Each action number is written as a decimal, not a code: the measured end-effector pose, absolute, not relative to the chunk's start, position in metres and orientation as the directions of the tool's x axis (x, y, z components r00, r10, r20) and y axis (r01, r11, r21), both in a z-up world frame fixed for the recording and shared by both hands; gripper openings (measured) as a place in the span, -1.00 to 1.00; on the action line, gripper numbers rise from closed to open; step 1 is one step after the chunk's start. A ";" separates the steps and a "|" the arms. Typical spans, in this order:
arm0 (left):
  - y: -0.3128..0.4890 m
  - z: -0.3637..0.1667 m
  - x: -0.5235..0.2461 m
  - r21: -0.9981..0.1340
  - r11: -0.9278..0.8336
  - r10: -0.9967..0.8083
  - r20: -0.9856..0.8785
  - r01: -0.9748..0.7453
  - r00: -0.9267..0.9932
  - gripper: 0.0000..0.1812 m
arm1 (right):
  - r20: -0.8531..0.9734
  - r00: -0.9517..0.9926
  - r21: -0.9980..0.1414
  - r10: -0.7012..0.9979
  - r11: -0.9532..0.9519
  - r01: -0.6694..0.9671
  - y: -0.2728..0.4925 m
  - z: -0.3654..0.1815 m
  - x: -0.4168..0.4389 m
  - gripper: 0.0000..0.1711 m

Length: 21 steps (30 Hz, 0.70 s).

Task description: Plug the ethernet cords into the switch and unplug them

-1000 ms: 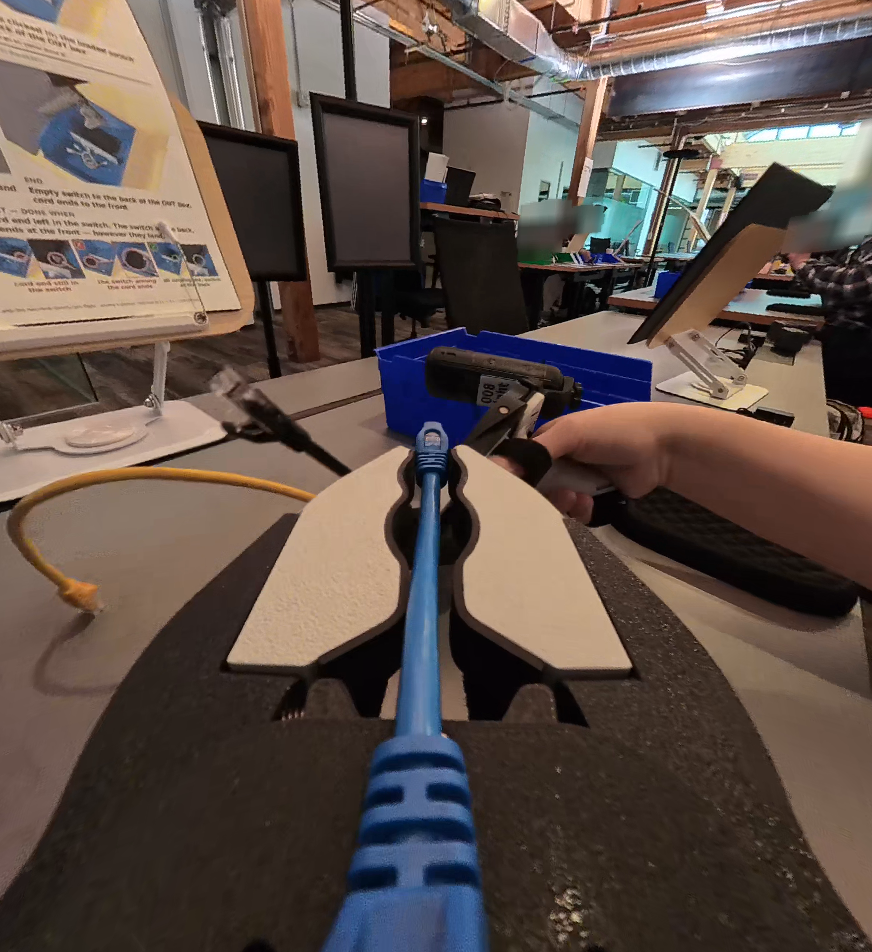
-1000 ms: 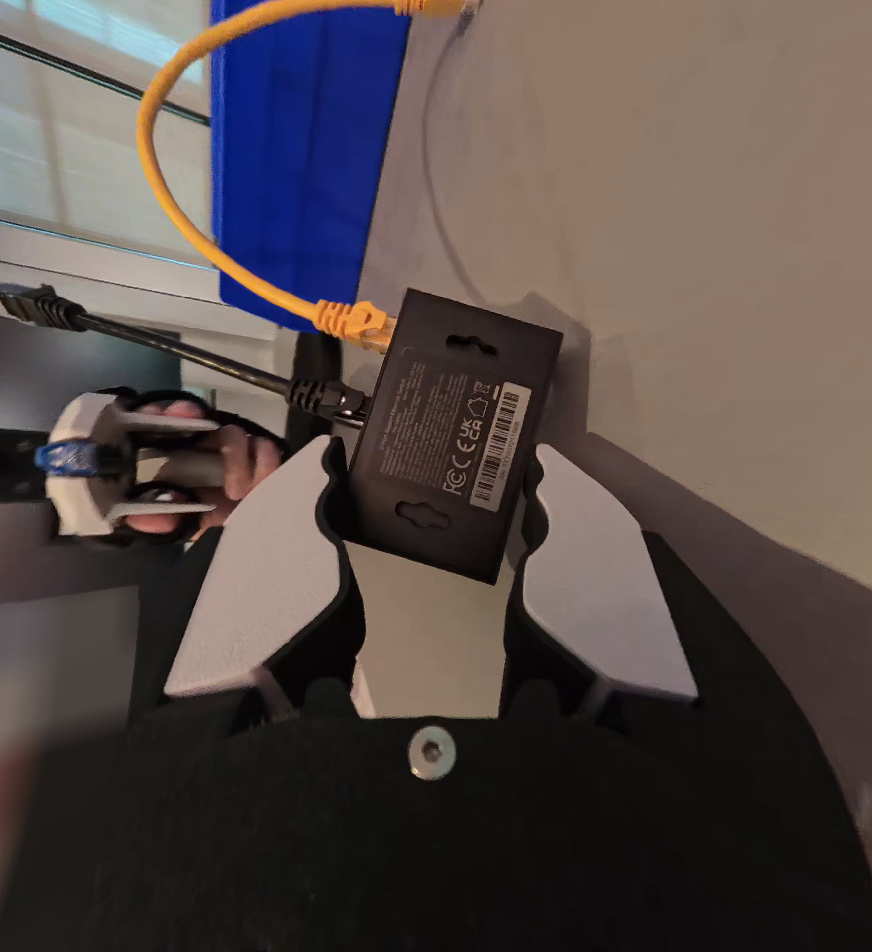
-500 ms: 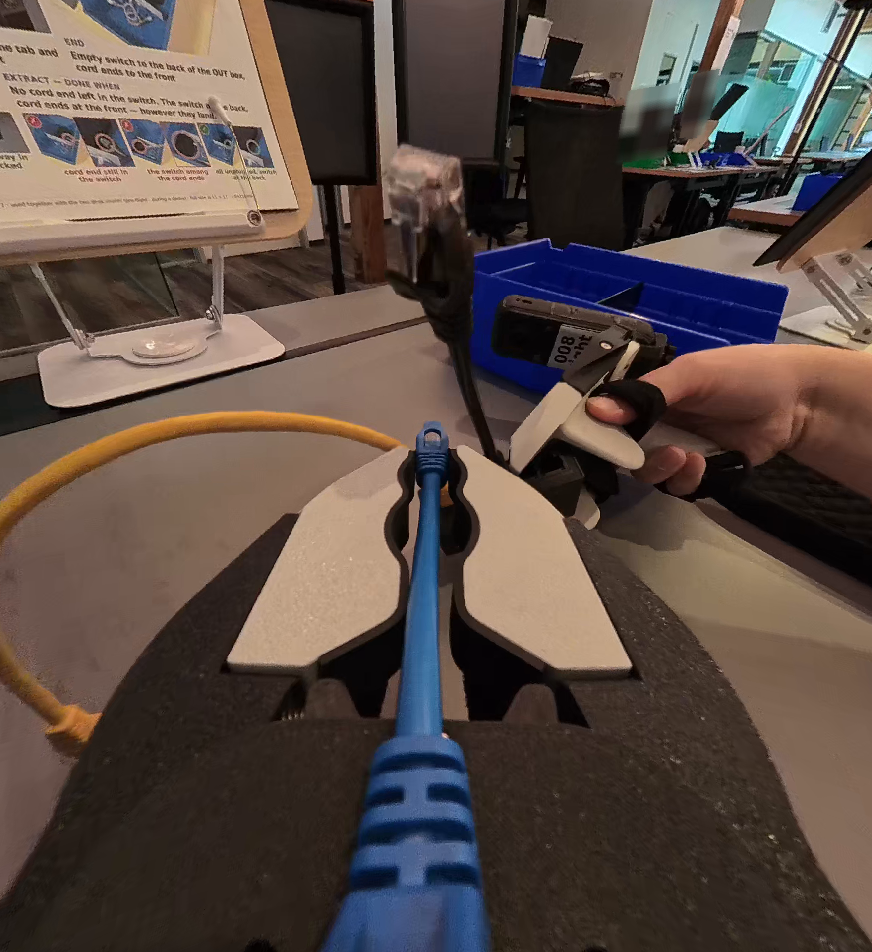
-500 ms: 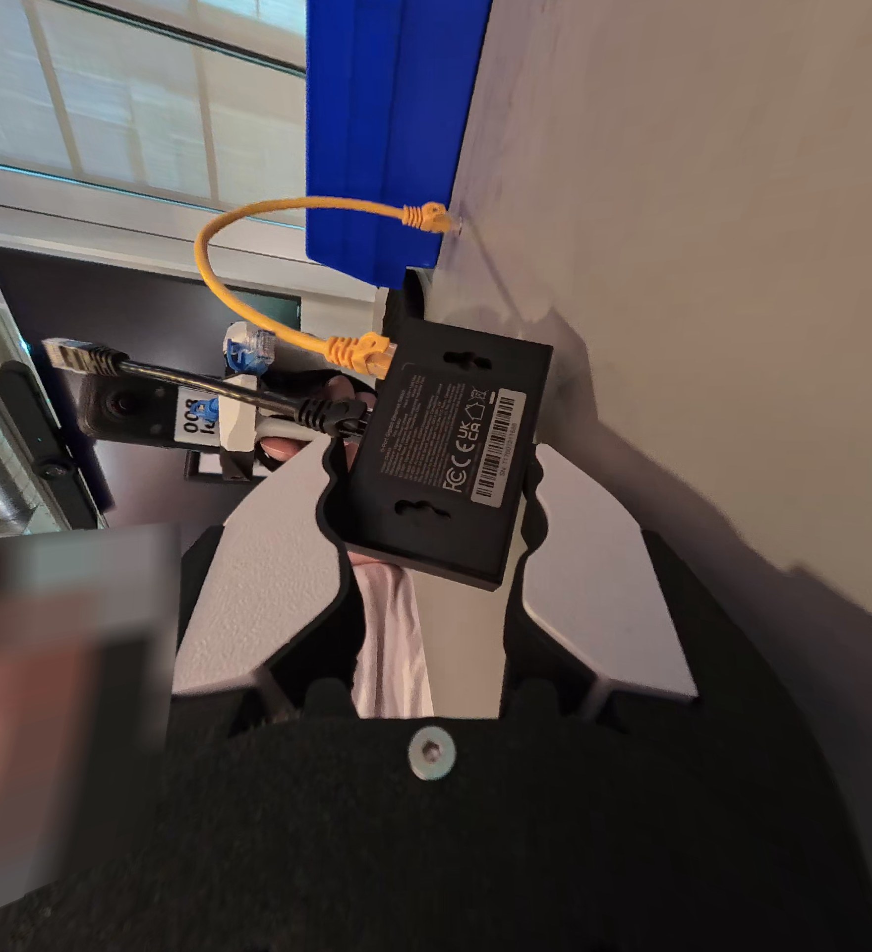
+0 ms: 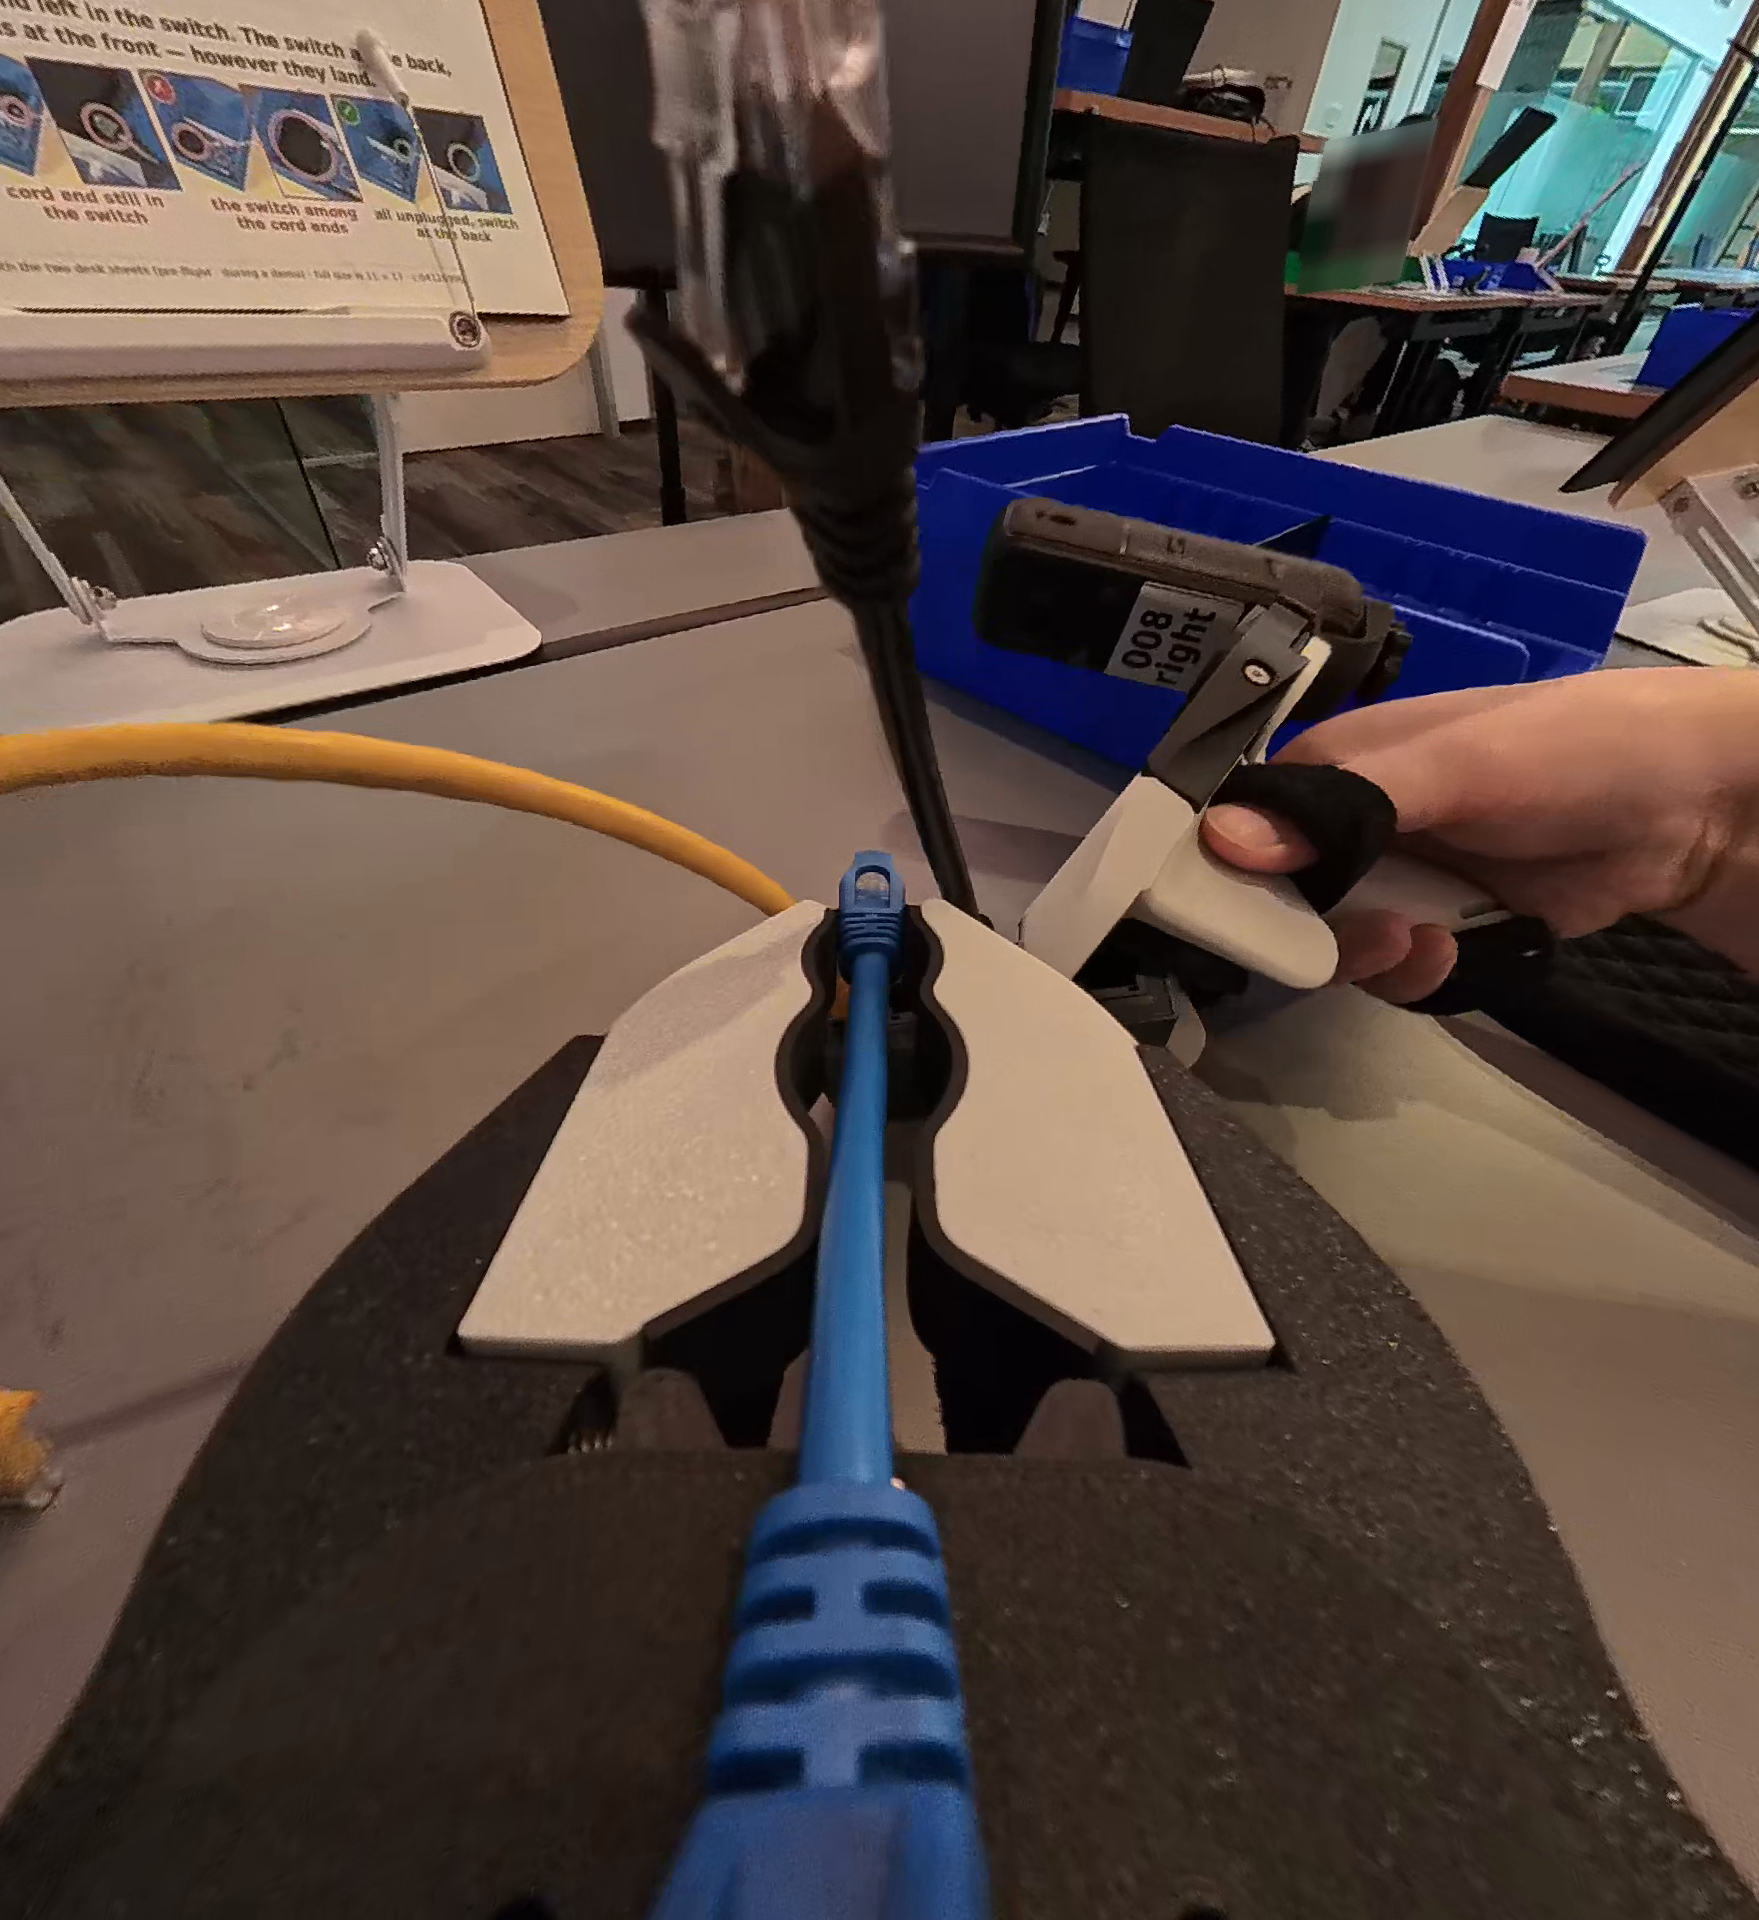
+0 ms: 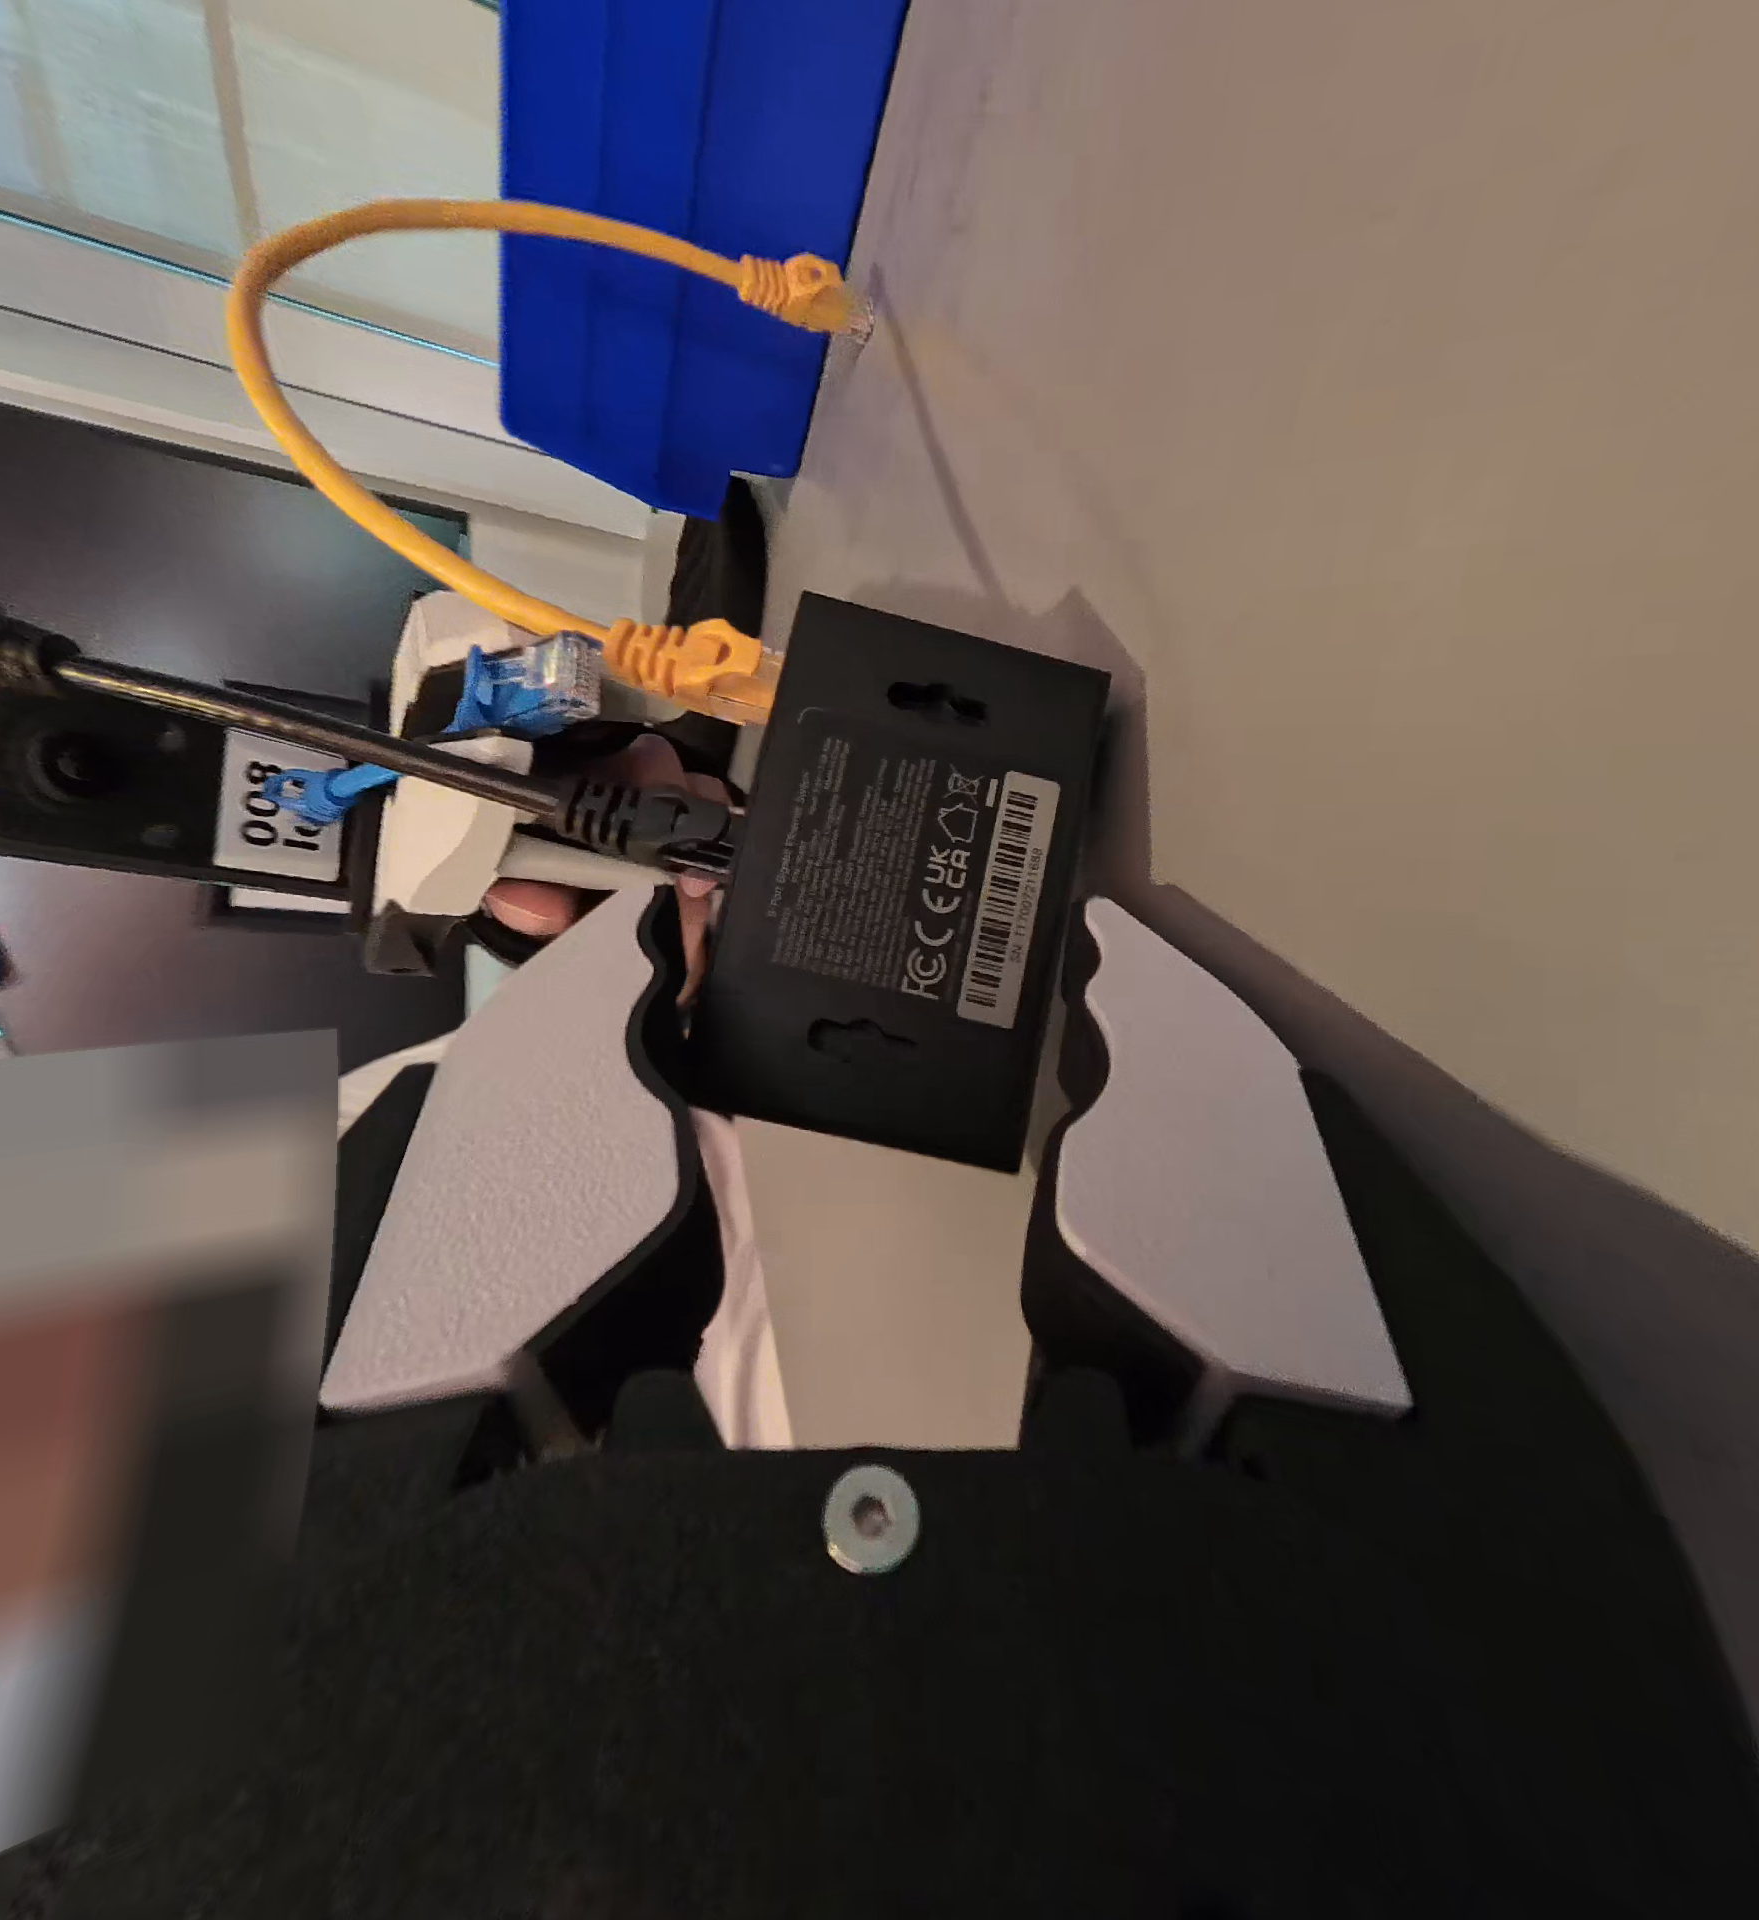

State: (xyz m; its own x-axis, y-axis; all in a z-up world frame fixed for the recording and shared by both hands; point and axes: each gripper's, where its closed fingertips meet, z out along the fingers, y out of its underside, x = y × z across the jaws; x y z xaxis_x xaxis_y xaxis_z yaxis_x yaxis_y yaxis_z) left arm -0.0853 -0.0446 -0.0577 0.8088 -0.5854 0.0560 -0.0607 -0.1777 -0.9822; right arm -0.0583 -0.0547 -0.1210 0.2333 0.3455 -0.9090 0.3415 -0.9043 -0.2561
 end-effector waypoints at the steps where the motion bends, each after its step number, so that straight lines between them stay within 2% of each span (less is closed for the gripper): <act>1: -0.044 -0.058 -0.084 -0.982 -0.176 -0.586 0.051 -0.065 0.808 -0.88 | -0.896 0.248 -0.273 0.369 -0.897 0.347 -0.054 -0.122 -0.057 -0.19; 6: -0.043 -0.058 -0.076 -0.982 -0.172 -0.599 0.040 -0.080 0.800 -0.88 | -0.831 0.282 -0.378 0.479 -0.859 0.346 -0.047 -0.115 -0.050 -0.10; 13: -0.045 -0.061 -0.067 -0.980 -0.160 -0.616 0.005 -0.119 0.788 -0.88 | -0.600 0.307 -0.637 0.739 -0.674 0.374 -0.039 -0.106 -0.047 -0.09; 16: -0.046 -0.062 -0.066 -0.979 -0.147 -0.614 -0.022 -0.141 0.789 -0.88 | -0.409 0.305 -0.772 0.860 -0.504 0.386 -0.041 -0.097 -0.046 -0.14; 18: -0.047 -0.062 -0.065 -0.979 -0.146 -0.617 -0.021 -0.141 0.786 -0.88 | -0.189 0.332 -0.881 0.924 -0.309 0.360 -0.038 -0.080 -0.043 -0.19; 19: -0.047 -0.062 -0.064 -0.979 -0.148 -0.619 -0.019 -0.140 0.785 -0.88 | -0.076 0.350 -0.916 0.934 -0.204 0.345 -0.040 -0.070 -0.040 -0.26; 21: -0.048 -0.064 -0.063 -0.977 -0.153 -0.623 -0.019 -0.146 0.782 -0.88 | 0.063 0.380 -0.953 0.923 -0.058 0.298 -0.049 -0.051 -0.035 -0.22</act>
State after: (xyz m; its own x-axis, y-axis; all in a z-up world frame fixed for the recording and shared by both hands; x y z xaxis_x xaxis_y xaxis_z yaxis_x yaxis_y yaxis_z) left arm -0.0634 -0.0476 -0.0637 0.7820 -0.6229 -0.0194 -0.1462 -0.1532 -0.9773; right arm -0.0347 -0.0490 -0.0509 0.3803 0.9227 0.0631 0.2981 -0.0577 -0.9528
